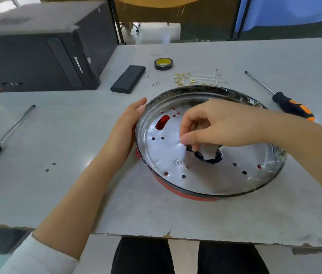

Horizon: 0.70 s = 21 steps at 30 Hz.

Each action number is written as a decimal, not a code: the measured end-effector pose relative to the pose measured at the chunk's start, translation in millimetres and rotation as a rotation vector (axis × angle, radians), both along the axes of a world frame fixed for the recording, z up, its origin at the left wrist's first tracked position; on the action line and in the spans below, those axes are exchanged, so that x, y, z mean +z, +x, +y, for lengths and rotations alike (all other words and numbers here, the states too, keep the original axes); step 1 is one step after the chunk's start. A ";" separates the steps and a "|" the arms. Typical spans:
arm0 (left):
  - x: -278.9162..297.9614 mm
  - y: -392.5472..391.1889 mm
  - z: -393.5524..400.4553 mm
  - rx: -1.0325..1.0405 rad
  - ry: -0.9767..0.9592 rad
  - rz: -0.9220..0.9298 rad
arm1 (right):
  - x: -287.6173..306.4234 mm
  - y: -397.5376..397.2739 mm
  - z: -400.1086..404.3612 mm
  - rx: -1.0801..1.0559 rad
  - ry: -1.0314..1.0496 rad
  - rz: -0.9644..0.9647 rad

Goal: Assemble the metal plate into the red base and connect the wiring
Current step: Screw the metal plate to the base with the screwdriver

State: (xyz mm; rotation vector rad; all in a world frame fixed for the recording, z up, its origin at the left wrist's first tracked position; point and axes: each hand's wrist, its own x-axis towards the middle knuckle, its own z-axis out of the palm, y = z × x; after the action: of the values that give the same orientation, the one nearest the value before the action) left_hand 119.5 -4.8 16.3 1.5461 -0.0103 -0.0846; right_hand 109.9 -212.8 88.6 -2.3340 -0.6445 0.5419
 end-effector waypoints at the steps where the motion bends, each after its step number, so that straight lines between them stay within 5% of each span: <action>1: 0.9 -0.7 -1.7 -0.032 -0.025 0.007 | -0.9 0.4 -1.5 -0.007 0.002 -0.004; 21: -1.7 0.2 -1.9 -0.111 -0.136 0.031 | -11.5 -5.1 -0.8 0.113 0.033 0.083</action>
State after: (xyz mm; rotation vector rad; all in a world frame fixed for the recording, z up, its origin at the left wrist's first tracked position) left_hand 119.7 -6.7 14.5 1.4080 -0.0762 -0.1924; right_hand 104.7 -213.6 77.2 -2.2418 -0.7434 0.6708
